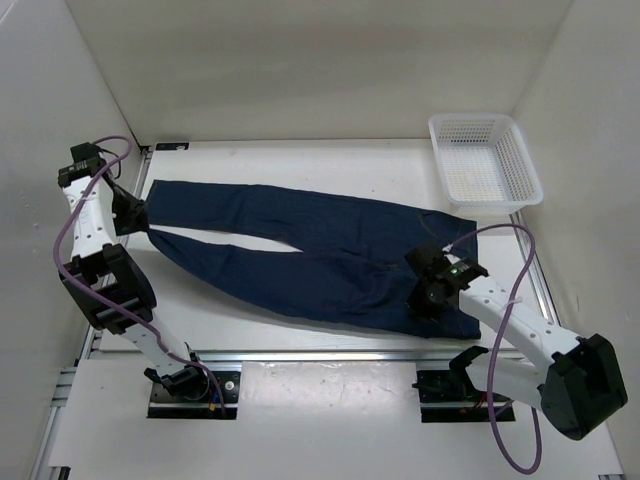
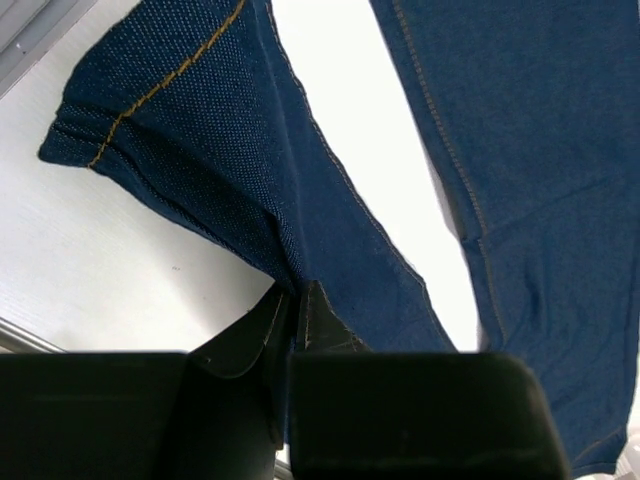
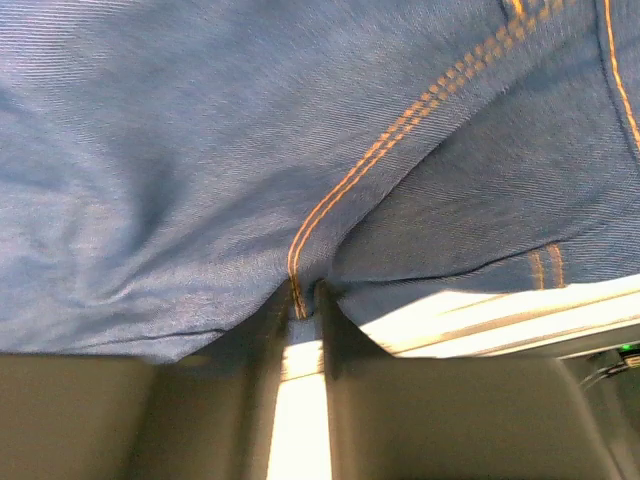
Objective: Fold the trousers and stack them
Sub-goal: Fold the trousers
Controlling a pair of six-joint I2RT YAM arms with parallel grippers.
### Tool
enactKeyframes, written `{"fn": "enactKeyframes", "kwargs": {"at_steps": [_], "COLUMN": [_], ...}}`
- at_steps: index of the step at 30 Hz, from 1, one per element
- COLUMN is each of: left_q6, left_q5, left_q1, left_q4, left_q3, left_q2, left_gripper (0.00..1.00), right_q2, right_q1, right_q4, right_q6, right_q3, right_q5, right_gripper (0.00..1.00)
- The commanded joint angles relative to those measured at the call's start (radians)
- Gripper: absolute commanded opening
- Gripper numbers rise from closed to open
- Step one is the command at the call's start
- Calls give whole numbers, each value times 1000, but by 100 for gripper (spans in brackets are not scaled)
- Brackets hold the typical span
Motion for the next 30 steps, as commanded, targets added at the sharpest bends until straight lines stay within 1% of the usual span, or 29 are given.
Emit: {"fn": "enactKeyframes", "kwargs": {"at_steps": [1,3,4,6,10,16,23,30], "left_q6": [-8,-8,-8,-8,-8,-8,1,10], "left_q5": [19,19,29,29,38,38,47,47], "left_q1": [-1,-1,-1,-1,-1,-11,-11,-11], "left_q4": [5,5,-4,-4,-4,-4,-4,-4], "left_q3": [74,101,113,124,134,115,115,97], "left_q2": [-20,-6,3,15,15,15,15,6], "left_gripper": [11,11,11,11,11,11,11,11], "right_q2": [-12,15,15,27,40,87,207,236], "right_q1": [5,5,5,25,34,34,34,43], "right_q4": [-49,-49,-49,-58,-93,-107,-47,-18], "right_q6": [-80,-107,-120,-120,-106,-88,-63,6], "right_q3": [82,82,82,82,61,41,7,-34], "right_q5": [56,6,-13,-39,-100,-159,-241,-241], "right_gripper": [29,49,56,56,52,52,50,50]}}
